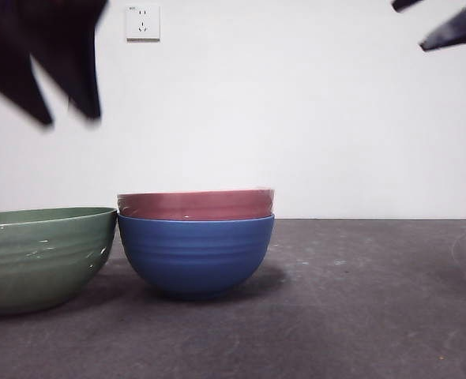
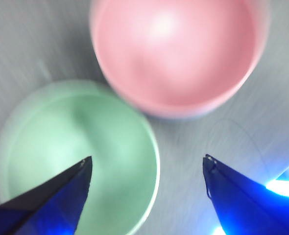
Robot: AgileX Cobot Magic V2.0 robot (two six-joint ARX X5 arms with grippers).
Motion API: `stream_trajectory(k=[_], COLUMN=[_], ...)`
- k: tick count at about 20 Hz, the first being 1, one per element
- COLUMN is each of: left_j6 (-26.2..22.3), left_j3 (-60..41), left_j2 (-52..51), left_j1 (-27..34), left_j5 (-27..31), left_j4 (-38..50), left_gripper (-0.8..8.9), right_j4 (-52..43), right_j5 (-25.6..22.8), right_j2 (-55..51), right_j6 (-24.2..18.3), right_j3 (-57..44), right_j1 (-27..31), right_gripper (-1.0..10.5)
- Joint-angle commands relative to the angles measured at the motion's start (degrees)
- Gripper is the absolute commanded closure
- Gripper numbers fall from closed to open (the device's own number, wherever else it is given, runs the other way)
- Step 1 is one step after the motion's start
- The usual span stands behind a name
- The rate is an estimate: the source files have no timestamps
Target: Pick up the green bowl on the top,put the green bowl on the left,pick up the red bowl in the middle,put the red bowl on the right
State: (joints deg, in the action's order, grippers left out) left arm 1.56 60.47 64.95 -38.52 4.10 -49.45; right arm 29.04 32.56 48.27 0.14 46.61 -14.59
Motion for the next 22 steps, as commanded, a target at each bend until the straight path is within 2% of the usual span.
stream_trajectory(k=[1,4,6,9,12,14,17,22], left_j6=[-0.09,-0.33,-1.86,-3.28,-3.58,-3.50,-3.50,-3.50], left_j3=[0.83,0.83,0.83,0.83,0.83,0.83,0.81,0.81], left_j2=[-4.15,-10.45,-14.75,-20.20,-24.04,-25.22,-25.24,-25.24], left_j1=[0.33,5.22,11.41,21.29,28.22,29.75,29.86,29.86], left_j5=[0.24,0.37,0.31,-0.68,-7.93,-11.23,-11.98,-12.07], left_j4=[-0.31,-3.52,-6.38,-10.23,-12.76,-14.29,-16.85,-17.09], left_gripper=[4.36,4.36,4.36,4.36,4.37,4.37,4.37,4.37], right_j4=[0.63,7.15,11.41,14.40,15.08,14.97,14.86,12.44], right_j5=[-0.46,-6.51,-9.49,-14.12,-19.30,-21.51,-23.82,-23.45], right_j2=[3.72,10.88,15.80,22.60,28.94,33.00,39.43,47.91], right_j6=[-1.44,-6.27,-9.27,-10.93,-12.04,-13.29,-14.93,-16.41], right_j3=[3.96,12.20,18.03,25.20,29.42,30.12,30.12,30.12], right_j1=[-2.62,-8.22,-12.11,-18.27,-24.87,-28.50,-31.89,-33.70], right_gripper=[6.7,6.7,6.7,6.7,6.7,6.7,6.7,6.7])
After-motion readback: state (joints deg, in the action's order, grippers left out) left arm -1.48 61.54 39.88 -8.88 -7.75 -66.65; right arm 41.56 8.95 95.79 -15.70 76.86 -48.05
